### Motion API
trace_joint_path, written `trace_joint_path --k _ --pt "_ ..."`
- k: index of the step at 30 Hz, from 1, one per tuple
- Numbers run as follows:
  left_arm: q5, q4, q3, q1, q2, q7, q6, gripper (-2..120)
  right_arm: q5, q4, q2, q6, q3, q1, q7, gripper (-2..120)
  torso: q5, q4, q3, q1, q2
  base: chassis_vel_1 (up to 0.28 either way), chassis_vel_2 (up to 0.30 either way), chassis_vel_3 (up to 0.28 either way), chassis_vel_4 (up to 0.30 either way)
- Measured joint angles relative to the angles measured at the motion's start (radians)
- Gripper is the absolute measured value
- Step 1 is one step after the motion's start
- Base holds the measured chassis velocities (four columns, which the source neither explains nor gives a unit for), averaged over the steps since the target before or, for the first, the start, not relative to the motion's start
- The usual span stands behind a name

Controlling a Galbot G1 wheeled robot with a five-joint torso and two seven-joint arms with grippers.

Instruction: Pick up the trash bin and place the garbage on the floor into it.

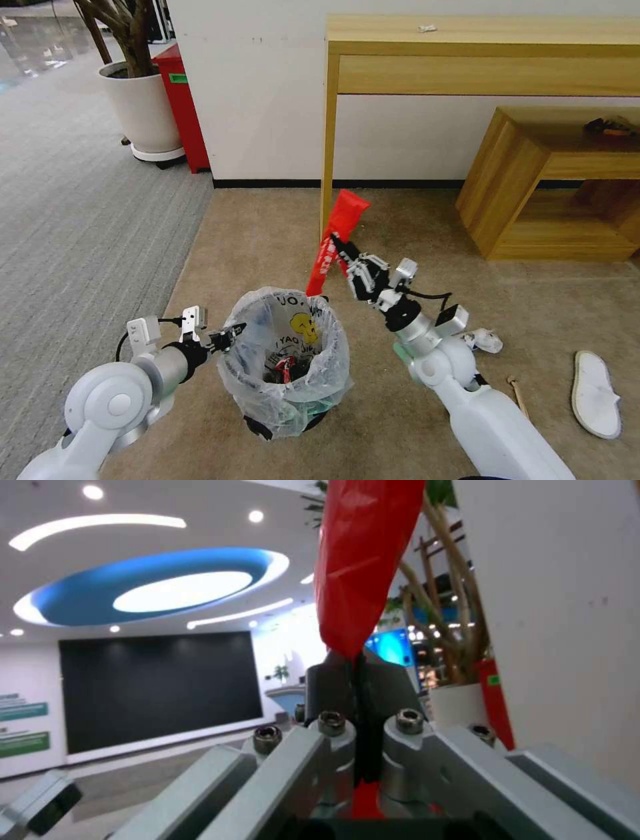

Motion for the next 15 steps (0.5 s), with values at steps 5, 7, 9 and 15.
trace_joint_path --k 5,7,9,15 --pt "0.0 0.005 0.002 -0.009 -0.006 0.003 0.0 3 -0.012 -0.035 0.005 0.007 -0.032 0.01 -0.032 0 0.0 -0.0001 0.0 0.0 0.0 0.0 0.0 0.0 0.0" --pt "-0.001 0.007 0.002 -0.01 -0.006 0.004 0.0 3 -0.017 -0.045 0.004 0.01 -0.038 0.012 -0.04 0 0.0 0.0 0.0 0.0 0.0 0.0 0.0 0.0 0.0" --pt "-0.001 0.008 0.001 -0.011 -0.006 0.004 0.0 3 -0.023 -0.053 0.004 0.013 -0.043 0.014 -0.046 0 0.0 -0.0001 0.0 0.0 0.0 0.0 0.0 0.0 0.0" --pt "-0.002 0.007 -0.004 -0.01 -0.005 0.008 0.0 3 -0.073 -0.08 0.001 0.022 -0.053 0.015 -0.052 0 0.0001 0.0 0.0 0.0 0.0 0.0 0.0 0.0 0.0"
